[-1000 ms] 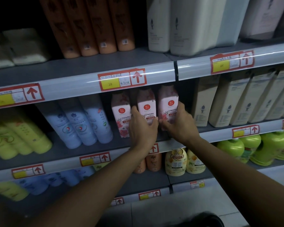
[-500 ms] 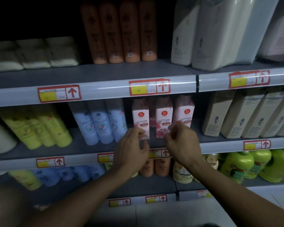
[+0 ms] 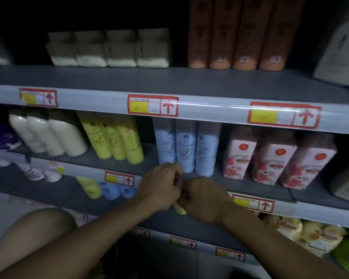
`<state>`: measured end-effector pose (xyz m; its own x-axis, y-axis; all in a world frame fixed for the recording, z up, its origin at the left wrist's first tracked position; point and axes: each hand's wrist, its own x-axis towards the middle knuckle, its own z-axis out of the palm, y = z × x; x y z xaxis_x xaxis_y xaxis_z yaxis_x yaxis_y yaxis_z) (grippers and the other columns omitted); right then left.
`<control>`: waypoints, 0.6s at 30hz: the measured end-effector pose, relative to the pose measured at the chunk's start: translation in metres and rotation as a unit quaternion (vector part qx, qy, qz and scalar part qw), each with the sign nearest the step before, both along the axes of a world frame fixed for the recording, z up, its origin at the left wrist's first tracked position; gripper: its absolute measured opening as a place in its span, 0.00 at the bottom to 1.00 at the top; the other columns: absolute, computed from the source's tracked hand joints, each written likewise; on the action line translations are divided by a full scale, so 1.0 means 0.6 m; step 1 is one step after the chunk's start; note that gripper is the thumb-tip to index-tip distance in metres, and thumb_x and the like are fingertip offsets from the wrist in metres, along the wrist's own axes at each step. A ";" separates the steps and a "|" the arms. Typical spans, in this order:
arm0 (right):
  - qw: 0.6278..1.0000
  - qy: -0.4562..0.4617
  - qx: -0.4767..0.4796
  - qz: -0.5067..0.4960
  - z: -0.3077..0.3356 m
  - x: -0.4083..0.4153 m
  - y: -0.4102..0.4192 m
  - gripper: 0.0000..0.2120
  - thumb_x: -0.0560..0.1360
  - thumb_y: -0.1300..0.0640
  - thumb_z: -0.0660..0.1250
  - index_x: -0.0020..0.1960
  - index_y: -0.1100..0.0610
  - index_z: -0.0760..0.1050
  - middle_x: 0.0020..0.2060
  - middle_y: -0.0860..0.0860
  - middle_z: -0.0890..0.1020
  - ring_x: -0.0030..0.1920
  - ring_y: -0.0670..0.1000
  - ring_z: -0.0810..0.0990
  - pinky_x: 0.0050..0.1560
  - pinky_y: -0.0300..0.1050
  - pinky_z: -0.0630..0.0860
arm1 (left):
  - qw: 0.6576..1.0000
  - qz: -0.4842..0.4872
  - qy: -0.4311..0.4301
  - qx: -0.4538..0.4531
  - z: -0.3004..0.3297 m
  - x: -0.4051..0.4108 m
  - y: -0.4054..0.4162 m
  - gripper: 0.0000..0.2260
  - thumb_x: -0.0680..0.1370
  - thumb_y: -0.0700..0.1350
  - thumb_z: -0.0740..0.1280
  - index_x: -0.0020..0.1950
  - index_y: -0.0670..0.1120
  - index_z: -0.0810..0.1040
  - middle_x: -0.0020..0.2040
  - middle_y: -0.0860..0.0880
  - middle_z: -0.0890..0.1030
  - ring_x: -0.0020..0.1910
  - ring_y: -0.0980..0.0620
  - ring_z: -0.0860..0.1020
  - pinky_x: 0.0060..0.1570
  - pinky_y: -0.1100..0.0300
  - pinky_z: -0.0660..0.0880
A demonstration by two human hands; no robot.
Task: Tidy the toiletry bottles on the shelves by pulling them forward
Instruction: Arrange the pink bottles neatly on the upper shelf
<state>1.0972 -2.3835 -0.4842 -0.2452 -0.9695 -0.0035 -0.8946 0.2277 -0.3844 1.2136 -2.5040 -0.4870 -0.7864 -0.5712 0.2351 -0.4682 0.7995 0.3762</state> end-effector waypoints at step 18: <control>0.996 -0.039 -0.072 0.024 -0.015 0.085 -0.091 0.21 0.69 0.38 0.53 0.45 0.49 0.78 0.43 0.52 0.86 0.45 0.56 0.85 0.42 0.48 0.77 | 0.993 0.067 -0.093 -0.007 0.020 0.177 -0.078 0.12 0.74 0.57 0.60 0.49 0.52 0.78 0.52 0.50 0.84 0.53 0.43 0.82 0.45 0.51 0.79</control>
<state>1.1485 -2.4379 -0.4934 -0.2039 -0.9718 0.1186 -0.8689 0.1238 -0.4793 1.3200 -2.5506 -0.4750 -0.7342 -0.6712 0.1025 -0.6308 0.7301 0.2628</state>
